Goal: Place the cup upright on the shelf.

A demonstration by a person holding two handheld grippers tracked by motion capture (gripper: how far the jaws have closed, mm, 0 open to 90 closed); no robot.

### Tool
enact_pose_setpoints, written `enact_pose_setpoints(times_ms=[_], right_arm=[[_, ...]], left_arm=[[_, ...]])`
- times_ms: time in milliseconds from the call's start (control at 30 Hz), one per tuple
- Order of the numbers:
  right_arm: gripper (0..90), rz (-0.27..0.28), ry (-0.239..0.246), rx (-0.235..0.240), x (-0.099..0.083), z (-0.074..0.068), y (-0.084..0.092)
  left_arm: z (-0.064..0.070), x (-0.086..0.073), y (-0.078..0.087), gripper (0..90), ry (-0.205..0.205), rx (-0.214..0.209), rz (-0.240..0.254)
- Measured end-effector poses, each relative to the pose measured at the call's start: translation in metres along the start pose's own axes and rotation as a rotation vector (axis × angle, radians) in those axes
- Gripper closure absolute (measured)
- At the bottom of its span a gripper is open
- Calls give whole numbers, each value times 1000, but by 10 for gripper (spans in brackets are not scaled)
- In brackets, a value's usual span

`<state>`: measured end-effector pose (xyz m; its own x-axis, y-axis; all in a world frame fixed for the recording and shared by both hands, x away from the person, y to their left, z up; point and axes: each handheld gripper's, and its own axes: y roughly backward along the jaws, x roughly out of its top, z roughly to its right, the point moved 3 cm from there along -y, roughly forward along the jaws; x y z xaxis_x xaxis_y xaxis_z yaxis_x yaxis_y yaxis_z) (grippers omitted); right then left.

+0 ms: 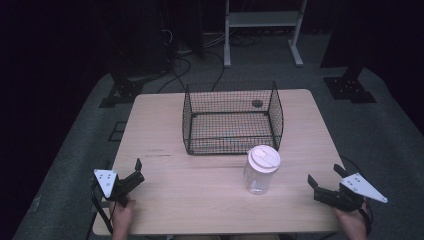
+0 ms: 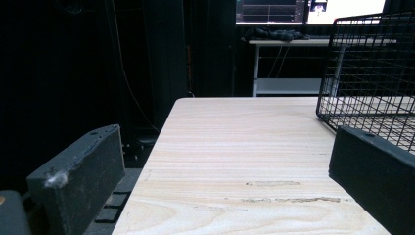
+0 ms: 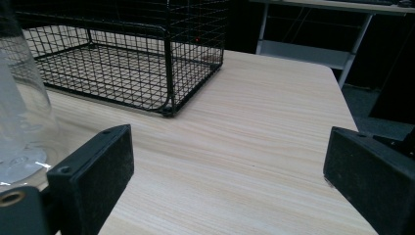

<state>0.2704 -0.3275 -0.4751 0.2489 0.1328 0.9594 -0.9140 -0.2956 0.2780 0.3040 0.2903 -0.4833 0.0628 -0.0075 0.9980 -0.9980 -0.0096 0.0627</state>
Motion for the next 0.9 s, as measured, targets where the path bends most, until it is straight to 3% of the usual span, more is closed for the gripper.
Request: enact_pose_setpoints(times_ms=[467, 900], right_arm=[[40, 21, 19, 43, 15, -9, 6], [34, 46, 72, 126, 32, -35, 13]], left_arm=[[0, 0, 1, 0, 5, -3, 3], [0, 0, 1, 0, 1, -1, 3]])
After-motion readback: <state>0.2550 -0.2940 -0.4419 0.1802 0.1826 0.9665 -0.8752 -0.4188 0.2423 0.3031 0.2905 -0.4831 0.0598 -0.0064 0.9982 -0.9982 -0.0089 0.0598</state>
